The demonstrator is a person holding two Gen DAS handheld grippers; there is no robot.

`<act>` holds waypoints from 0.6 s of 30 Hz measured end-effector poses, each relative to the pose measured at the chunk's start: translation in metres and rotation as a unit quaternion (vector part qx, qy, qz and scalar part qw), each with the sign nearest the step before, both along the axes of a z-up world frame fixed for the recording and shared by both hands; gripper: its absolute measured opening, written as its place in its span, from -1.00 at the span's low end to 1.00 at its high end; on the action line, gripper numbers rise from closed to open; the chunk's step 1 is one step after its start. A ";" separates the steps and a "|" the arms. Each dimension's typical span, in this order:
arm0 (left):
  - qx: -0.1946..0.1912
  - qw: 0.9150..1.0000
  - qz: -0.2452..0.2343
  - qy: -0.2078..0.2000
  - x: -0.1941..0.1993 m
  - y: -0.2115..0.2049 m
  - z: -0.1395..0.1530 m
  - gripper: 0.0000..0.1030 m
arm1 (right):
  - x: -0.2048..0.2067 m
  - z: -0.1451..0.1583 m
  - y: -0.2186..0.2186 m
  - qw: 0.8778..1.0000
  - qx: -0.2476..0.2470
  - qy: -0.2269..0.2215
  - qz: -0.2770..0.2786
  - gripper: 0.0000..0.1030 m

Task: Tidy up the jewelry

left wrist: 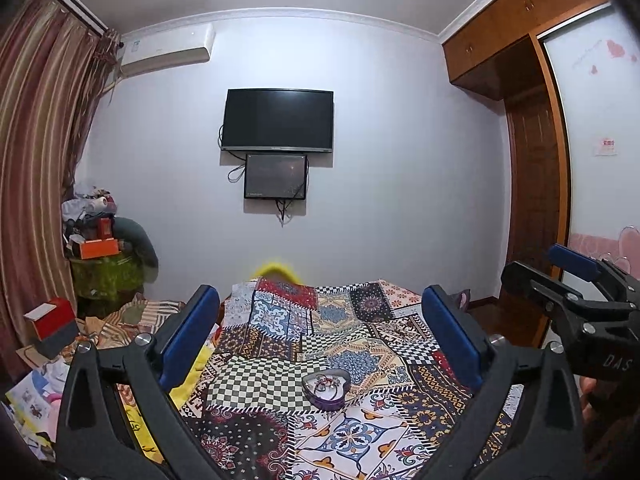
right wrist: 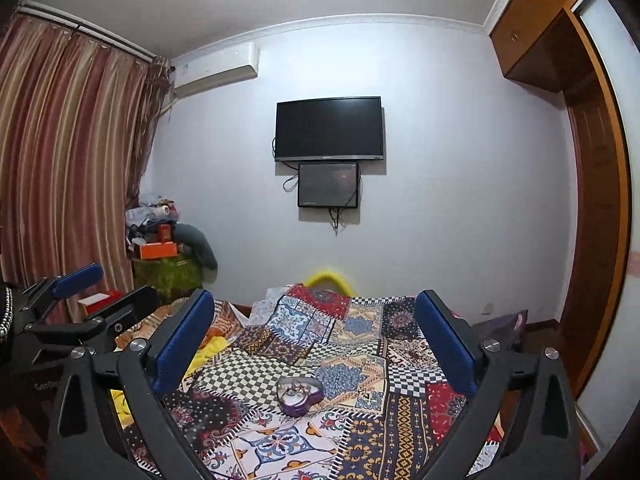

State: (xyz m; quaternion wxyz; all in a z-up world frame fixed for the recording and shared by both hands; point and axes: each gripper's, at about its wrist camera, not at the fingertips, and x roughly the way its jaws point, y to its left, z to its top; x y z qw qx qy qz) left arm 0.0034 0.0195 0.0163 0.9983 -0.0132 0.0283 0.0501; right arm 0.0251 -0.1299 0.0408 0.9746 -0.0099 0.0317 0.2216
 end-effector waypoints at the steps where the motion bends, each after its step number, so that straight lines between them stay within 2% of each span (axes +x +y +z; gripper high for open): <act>1: 0.000 1.000 0.000 0.001 0.000 -0.001 0.000 0.97 | -0.002 -0.001 -0.002 1.000 0.001 0.002 0.000 0.94; 18: -0.005 1.000 -0.003 0.011 0.005 0.001 -0.002 0.99 | -0.005 -0.004 -0.012 1.000 0.001 0.012 0.002 0.94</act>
